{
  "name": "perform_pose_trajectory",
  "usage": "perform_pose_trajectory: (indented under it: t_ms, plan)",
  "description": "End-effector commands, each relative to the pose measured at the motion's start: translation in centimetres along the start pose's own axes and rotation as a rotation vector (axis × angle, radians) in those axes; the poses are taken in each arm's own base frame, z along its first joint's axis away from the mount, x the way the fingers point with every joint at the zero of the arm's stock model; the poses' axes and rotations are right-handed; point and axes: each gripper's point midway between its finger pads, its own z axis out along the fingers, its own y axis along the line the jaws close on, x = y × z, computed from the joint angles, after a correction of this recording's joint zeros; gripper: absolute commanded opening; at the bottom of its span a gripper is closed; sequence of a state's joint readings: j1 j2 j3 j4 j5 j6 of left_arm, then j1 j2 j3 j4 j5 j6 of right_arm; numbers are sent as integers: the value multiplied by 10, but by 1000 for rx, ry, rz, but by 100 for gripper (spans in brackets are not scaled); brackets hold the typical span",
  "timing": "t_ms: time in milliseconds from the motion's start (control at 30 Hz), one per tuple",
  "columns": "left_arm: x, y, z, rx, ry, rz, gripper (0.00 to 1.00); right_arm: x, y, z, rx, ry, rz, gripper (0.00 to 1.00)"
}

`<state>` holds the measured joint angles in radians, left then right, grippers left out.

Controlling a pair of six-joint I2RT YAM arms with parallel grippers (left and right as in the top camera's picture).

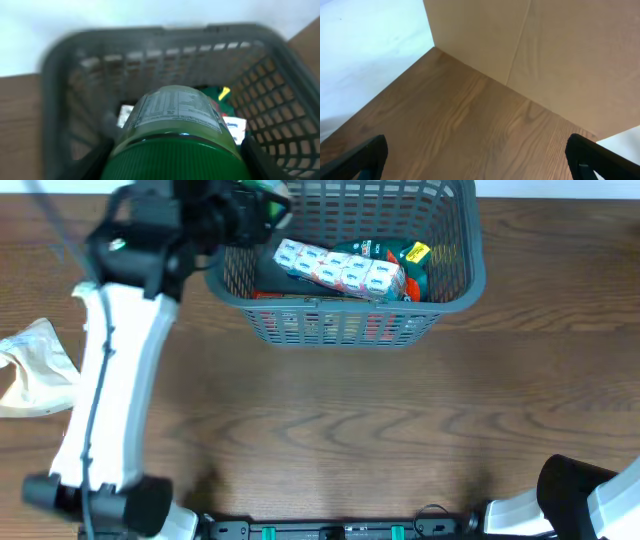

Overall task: Pack container
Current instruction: 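Lift the jar and carry it right over the basket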

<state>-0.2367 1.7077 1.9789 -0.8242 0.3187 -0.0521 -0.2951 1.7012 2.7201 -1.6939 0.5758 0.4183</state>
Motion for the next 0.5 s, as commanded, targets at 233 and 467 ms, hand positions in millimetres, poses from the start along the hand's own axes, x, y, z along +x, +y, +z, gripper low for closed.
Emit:
perform_pose_trajectory:
  t_ms: [233,467]
  plan:
    - [14,-13,50,42,65,10,5,0,-3,1,16,-1,15,99]
    - [42,9,77,-36,171,4,5,0,-3,1,16,-1,15,99]
